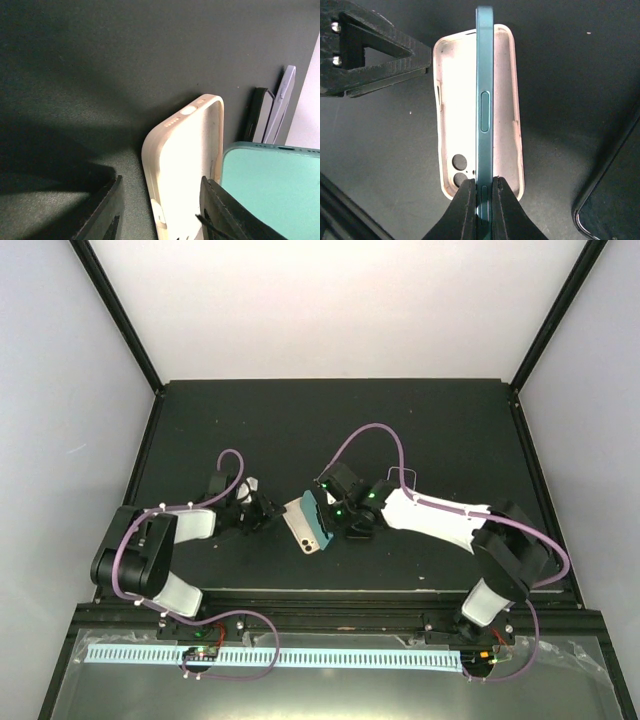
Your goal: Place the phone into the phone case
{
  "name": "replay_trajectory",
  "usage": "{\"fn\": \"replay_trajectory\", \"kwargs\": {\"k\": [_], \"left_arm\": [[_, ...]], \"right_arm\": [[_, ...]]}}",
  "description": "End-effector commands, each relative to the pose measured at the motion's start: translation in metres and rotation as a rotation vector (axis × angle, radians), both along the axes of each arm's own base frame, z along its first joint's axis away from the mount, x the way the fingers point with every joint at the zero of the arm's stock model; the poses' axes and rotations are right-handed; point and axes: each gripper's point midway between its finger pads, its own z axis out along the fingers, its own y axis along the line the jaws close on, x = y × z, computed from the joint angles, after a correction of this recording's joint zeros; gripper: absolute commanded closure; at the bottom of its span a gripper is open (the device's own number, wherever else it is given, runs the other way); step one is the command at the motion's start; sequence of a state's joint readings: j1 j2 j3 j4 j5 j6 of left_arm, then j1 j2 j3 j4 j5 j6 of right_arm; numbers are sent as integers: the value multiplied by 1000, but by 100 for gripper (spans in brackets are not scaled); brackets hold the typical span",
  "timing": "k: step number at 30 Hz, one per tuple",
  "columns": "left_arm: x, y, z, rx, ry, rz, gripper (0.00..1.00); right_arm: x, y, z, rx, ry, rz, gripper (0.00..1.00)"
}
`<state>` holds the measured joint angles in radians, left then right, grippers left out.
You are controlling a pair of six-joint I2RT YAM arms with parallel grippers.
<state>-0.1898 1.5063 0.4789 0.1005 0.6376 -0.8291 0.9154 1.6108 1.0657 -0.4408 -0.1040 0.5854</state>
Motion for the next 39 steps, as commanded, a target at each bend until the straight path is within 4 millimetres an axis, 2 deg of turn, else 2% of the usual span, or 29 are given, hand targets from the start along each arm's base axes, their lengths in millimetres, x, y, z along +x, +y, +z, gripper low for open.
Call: {"fn": "replay_trajectory", "kwargs": {"k": [1,13,39], "left_arm": [[7,-2,0,-8,-18,-19,58],[5,-6,-12,-31,17,-34,67],[10,-3,-20,5,37,-39,73]], "right_arm": [[11,10,12,-29,-68,8,99],[17,9,-9,-190,-76,4,99],[35,13,-6,-256,-170,-42,99]]}}
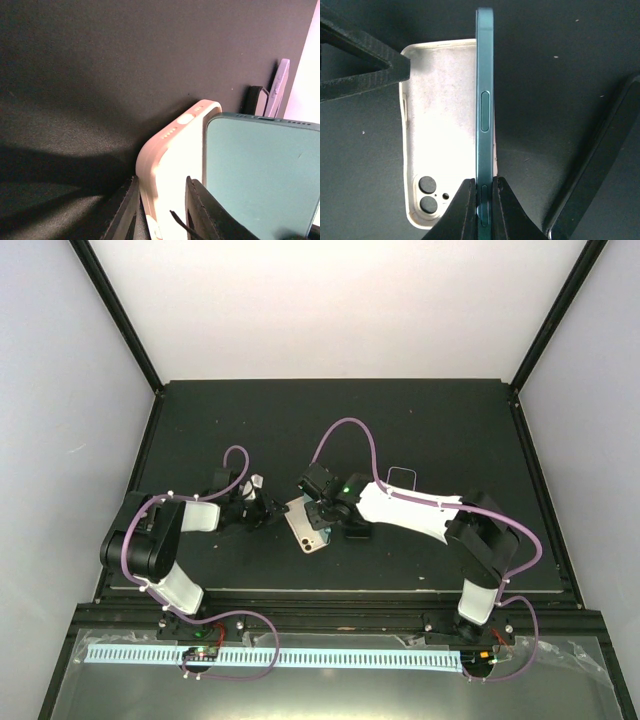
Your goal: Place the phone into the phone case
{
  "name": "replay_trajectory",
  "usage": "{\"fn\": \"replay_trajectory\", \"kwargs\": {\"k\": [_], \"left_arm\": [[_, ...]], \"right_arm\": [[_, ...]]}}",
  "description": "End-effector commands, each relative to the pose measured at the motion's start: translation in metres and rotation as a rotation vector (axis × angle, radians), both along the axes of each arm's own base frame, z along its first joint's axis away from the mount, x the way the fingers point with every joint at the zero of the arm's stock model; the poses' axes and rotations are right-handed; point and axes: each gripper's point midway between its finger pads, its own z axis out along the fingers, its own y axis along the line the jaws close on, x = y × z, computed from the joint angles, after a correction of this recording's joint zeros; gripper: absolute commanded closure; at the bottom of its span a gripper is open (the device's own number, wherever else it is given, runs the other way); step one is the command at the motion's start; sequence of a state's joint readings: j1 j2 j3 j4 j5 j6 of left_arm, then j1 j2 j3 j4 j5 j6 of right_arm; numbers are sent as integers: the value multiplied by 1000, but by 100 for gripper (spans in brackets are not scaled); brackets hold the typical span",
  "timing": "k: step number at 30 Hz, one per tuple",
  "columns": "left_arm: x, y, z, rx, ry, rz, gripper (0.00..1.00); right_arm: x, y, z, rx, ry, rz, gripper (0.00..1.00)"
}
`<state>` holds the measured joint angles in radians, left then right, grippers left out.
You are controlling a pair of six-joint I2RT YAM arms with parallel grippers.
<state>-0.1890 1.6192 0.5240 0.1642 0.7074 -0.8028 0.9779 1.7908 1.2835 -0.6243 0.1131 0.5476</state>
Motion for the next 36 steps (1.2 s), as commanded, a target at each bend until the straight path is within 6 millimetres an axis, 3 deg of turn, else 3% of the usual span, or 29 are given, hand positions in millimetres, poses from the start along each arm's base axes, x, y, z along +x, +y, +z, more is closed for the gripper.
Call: {"fn": "replay_trajectory", "kwargs": {"k": [1,14,23,26,36], "left_arm": [[-1,8,-15,50,42,17,73],[-1,5,-12,25,42,19,75],[-7,5,-13,3,47,27,76],[-7,6,-10,7,41,26,77],[-4,34,22,35,-25,72,76]], "right_arm": [[16,5,9,-20,-99,-16,99],[10,16,-11,-54,-99,-25,99],[-2,38,-21,-10,-46,-2,89],[-5,45,-25,-3,-30,7,78],[-4,52,-34,10,-25,-1,78]]}}
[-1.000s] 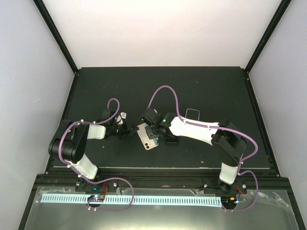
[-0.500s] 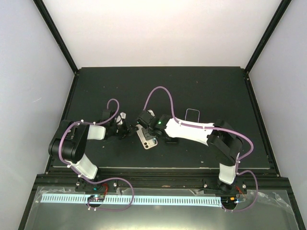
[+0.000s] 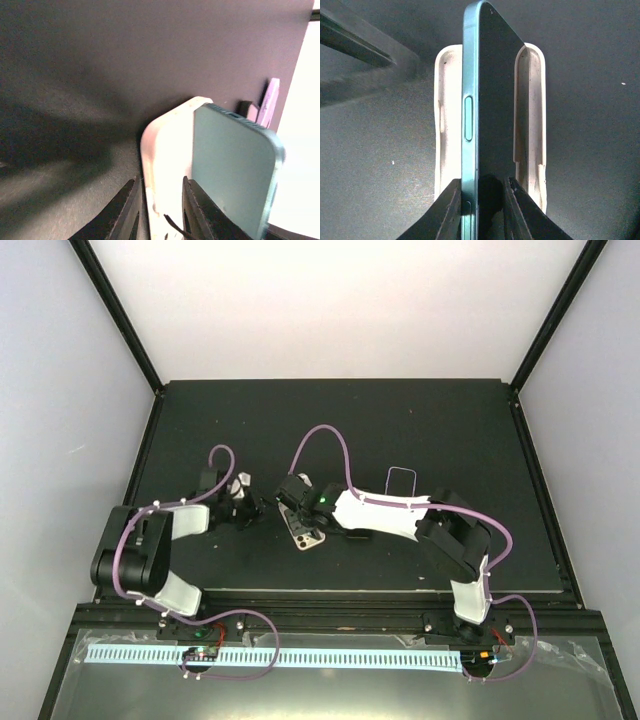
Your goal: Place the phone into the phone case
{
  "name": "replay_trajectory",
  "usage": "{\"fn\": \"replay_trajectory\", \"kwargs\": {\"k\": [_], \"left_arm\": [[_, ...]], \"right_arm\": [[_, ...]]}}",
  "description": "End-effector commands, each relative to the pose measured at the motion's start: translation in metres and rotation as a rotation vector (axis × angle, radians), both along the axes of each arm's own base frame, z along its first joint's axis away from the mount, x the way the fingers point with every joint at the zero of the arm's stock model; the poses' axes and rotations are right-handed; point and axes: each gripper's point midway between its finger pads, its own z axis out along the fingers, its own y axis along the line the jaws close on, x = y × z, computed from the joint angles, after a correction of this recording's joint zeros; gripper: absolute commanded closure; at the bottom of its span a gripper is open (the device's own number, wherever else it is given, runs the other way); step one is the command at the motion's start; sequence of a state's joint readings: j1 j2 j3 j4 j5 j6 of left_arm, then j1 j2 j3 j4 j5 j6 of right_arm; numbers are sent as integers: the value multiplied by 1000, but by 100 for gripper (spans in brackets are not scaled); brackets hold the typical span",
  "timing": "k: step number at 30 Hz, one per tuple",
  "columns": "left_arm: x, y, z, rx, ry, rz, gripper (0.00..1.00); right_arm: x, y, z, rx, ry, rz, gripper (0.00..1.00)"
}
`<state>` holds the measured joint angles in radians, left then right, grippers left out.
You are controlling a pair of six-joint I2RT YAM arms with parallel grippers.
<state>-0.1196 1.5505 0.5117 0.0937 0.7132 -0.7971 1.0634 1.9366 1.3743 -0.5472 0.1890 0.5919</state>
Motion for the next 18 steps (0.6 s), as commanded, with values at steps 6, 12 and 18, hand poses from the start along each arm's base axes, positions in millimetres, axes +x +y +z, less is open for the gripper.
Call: {"fn": "replay_trajectory", "kwargs": {"k": [6,12,18], "left_arm": [[-8,15,34,44,-72,11,71],[-11,21,43,89,-103,29,68],[-18,22,45,93,-120,25,65]], "right_arm": [[-7,19,-10,87,63,1,66],[-9,22,-3,128,63,5,62],[-8,14,16,134,23,21,58]]}}
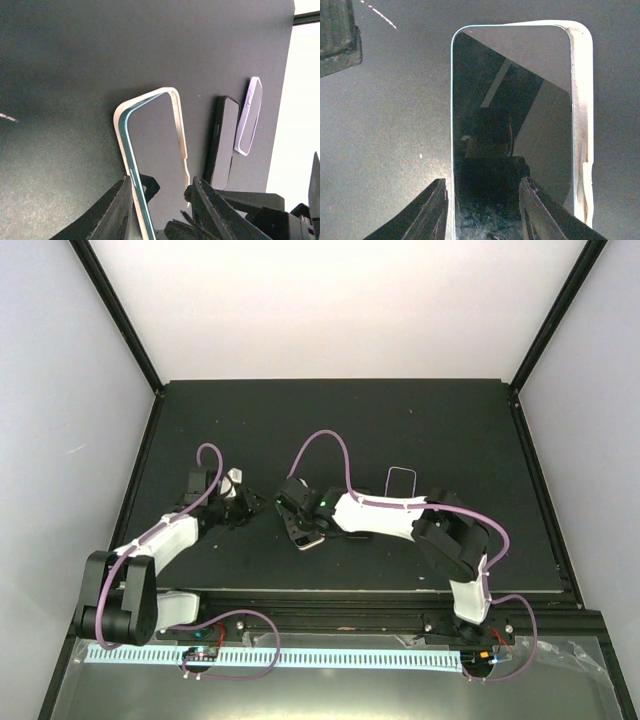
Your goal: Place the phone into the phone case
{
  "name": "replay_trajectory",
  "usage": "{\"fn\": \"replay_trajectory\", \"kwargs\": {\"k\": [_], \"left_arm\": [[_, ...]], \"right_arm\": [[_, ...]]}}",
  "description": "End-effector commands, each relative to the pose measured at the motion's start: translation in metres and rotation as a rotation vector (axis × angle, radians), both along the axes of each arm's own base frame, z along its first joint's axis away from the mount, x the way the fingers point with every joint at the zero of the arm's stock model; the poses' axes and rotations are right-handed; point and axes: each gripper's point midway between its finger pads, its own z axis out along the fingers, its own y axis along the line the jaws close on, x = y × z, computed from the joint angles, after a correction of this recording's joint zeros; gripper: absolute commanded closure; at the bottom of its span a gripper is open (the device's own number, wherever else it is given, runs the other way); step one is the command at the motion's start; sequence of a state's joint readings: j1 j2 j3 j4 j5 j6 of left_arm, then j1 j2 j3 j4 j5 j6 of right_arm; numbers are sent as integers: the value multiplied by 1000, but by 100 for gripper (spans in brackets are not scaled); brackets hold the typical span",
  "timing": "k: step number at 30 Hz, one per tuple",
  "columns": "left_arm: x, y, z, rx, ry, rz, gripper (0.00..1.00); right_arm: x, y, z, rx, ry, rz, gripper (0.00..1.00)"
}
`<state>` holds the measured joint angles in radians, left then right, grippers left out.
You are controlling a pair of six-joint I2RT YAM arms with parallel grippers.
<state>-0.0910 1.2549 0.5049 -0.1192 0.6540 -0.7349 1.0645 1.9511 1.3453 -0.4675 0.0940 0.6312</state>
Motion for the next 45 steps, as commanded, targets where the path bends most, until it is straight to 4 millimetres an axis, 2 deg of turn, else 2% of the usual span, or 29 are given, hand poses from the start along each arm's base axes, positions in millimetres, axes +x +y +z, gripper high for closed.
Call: {"fn": "replay_trajectory", "kwargs": {"k": [1,4,9,14,19,22,33,38,40,45], "left_arm": [[-8,5,-6,31,5,-2,65],[-12,3,-10,32,14,-8,64],[-17,0,-18,33,23,-20,62],[-21,-6,-28,33,45,-37,62],[-22,-11,-29,44,37,-53,66],[-24,-12,-36,55,64,-58,68],[-24,-11,-39,89,70,-56,73],[-26,-6,-40,128,70,-55,73],[-25,-5,-32,137,44,-57,73],[-25,-3,-27,151,31,-64,73]], "right_arm": [[3,-4,31,60,-55,6,57],[8,-12,35,76,-61,-5,52],[18,-24,30,112,-23,-13,39],[25,-27,21,168,31,-14,33],[31,-27,11,220,78,-17,28],[33,-28,2,249,119,-18,28],[28,-27,-17,253,176,-8,30],[25,-30,-20,252,184,-15,31],[24,-29,-20,258,190,-13,31],[18,-24,-19,299,222,2,33]]}}
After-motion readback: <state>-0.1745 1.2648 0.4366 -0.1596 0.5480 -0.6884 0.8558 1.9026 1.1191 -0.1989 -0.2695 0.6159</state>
